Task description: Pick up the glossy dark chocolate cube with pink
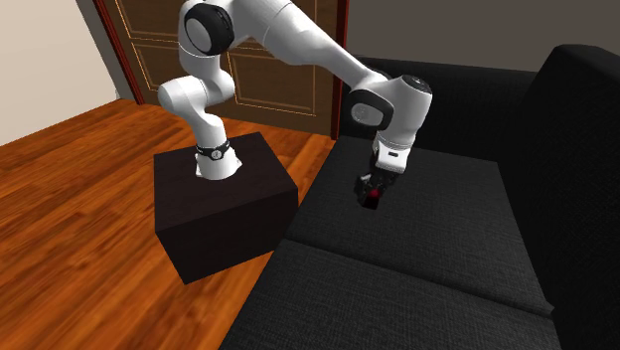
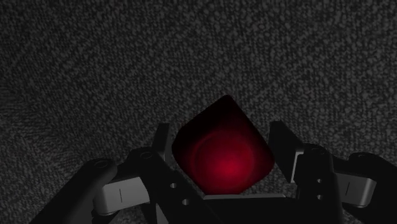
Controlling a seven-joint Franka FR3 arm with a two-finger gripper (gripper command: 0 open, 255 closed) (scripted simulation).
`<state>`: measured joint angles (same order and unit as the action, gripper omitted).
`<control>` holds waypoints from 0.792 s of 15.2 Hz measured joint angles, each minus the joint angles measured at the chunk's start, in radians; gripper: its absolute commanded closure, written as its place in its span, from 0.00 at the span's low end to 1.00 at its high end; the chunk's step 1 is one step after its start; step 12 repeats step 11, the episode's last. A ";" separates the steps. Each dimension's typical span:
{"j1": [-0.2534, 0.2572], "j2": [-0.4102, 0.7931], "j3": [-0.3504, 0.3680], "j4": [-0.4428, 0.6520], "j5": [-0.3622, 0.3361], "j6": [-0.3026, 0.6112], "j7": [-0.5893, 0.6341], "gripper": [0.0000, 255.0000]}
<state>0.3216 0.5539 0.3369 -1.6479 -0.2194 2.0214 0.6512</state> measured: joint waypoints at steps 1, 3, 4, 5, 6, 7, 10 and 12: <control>-0.001 -0.005 0.001 0.005 0.002 -0.010 -0.002 1.00; -0.004 -0.023 0.004 0.004 0.008 -0.026 -0.006 1.00; -0.004 -0.028 0.006 0.011 0.010 -0.038 -0.006 1.00; -0.005 -0.034 0.007 0.014 0.013 -0.046 -0.008 1.00; -0.005 -0.040 0.009 0.018 0.015 -0.056 -0.009 1.00; -0.005 -0.045 0.010 0.025 0.017 -0.068 -0.010 1.00; -0.007 -0.062 0.013 0.042 0.024 -0.101 -0.016 1.00; -0.007 -0.064 0.014 0.046 0.025 -0.107 -0.017 1.00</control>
